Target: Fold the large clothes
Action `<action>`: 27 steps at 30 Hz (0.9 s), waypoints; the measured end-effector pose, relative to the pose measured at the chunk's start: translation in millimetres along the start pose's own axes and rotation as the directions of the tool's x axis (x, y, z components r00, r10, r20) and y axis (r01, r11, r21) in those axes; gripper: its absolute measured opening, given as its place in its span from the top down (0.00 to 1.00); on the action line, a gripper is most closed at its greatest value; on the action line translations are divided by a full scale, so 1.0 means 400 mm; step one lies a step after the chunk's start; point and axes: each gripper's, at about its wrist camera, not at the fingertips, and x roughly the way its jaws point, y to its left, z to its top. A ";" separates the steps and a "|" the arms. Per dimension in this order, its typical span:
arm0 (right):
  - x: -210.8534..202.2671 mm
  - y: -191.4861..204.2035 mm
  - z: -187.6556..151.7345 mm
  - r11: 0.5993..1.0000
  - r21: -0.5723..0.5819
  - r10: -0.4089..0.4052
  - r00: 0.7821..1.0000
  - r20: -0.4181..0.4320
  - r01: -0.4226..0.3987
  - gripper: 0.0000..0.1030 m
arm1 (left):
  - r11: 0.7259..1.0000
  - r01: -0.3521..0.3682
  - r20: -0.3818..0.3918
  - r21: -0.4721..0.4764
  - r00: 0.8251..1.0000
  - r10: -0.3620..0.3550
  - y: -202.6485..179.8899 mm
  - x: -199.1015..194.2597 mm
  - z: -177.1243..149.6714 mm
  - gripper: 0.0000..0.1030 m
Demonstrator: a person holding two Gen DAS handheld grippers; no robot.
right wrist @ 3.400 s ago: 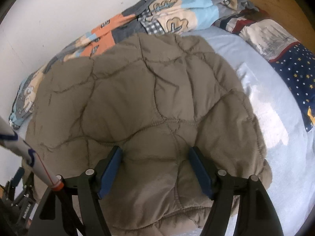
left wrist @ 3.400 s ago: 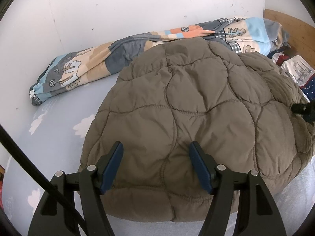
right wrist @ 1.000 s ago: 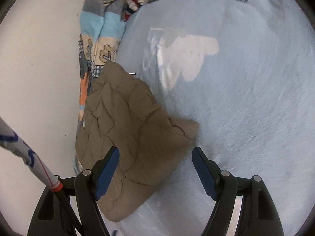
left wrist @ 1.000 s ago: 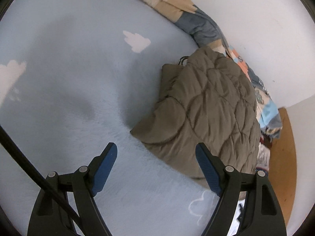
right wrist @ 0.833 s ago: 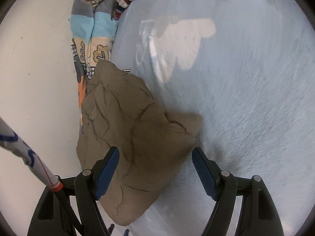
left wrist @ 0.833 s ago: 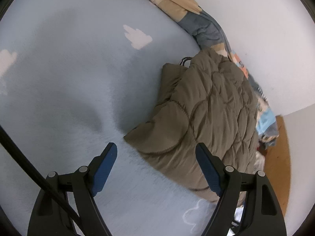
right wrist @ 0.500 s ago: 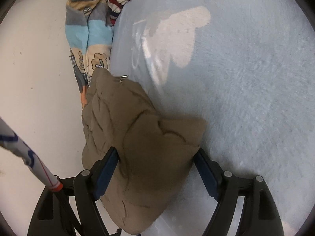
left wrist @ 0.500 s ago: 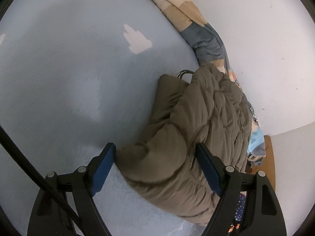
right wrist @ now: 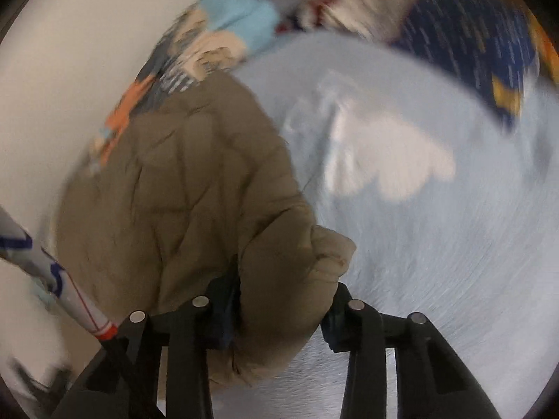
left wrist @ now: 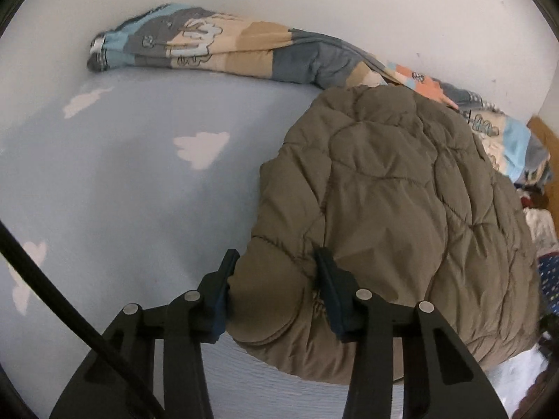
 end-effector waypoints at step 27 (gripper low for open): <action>0.030 -0.117 -0.013 0.932 0.301 0.234 0.970 -0.073 -0.202 0.40 | 0.580 0.331 -0.041 -0.745 0.844 -0.534 0.241 0.090 -0.128 0.26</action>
